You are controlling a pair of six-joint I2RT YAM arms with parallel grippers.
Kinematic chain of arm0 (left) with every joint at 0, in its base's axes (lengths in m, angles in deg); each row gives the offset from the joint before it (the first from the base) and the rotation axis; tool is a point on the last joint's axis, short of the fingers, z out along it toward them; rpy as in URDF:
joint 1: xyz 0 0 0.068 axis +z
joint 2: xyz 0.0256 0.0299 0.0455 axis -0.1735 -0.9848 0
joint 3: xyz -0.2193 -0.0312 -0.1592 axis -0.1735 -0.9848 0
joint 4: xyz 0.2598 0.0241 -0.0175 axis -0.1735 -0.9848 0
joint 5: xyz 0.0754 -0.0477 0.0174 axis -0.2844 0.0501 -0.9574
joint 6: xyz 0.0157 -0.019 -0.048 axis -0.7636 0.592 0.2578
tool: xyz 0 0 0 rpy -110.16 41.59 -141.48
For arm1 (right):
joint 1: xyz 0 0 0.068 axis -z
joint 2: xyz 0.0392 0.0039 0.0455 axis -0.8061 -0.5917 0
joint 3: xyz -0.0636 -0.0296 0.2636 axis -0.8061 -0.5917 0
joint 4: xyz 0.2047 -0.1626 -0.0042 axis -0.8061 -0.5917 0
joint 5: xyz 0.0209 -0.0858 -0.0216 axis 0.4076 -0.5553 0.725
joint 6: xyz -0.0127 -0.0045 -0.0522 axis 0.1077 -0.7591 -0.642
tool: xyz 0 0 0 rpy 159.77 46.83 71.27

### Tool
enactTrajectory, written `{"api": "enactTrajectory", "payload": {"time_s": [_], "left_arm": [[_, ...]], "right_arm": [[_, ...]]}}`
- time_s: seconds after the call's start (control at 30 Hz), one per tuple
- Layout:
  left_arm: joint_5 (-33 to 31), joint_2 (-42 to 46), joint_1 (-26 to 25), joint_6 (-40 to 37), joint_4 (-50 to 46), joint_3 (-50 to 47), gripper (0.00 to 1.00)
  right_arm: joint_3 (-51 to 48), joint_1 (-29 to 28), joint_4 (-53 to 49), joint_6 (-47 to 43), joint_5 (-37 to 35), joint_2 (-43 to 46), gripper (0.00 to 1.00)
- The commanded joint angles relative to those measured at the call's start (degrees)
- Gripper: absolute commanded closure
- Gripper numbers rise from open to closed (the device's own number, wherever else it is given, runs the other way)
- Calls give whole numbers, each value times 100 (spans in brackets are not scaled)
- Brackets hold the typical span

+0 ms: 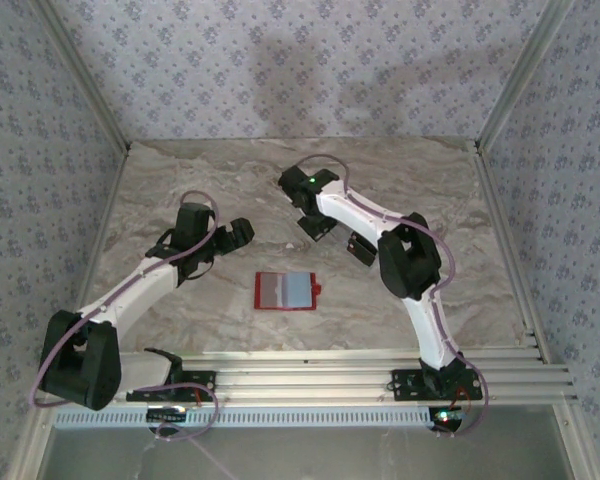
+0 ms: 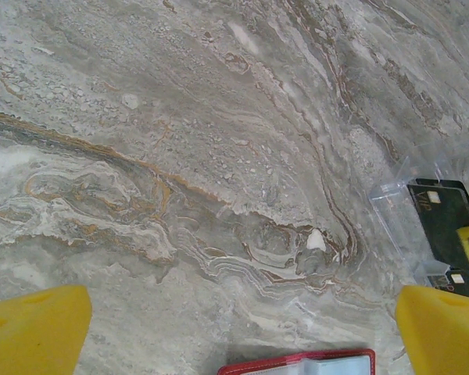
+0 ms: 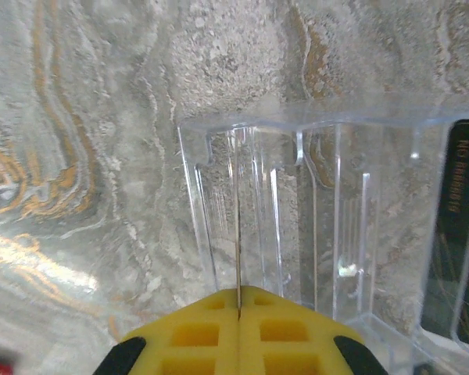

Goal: Put the credit cards into the card holder

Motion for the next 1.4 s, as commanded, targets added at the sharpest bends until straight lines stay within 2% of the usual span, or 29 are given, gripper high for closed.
{"api": "enactTrajectory", "payload": {"time_s": [0.0, 0.2, 0.33, 0.5, 0.67, 0.77, 1.0, 1.37], "left_arm": [[30, 108, 50, -149, -187, 67, 0], [-99, 246, -38, -440, -700, 51, 0], [-540, 317, -457, -737, -1175, 41, 0], [-1349, 355, -1240, -968, -1530, -64, 0], [-2032, 281, -1937, -996, -1721, -165, 0], [-2325, 199, -2264, -987, -1819, -159, 0], [-2737, -172, -2710, -996, -1878, -163, 0], [-3159, -687, -2938, -860, -1675, -203, 0]], "right_arm": [[344, -198, -242, -53, 92, 517, 100], [519, -530, -364, 176, 267, 915, 100], [93, -665, -82, 654, 701, 1333, 100], [-1323, -617, 1001, 1430, 1804, 2219, 100], [-3271, -400, 2850, 2490, 3049, 3246, 100], [-4355, -327, 3914, 3096, 3423, 3683, 100], [-6068, -400, 5606, 4110, 3804, 4133, 100], [-6725, -501, 6511, 4659, 3945, 4203, 100]]}}
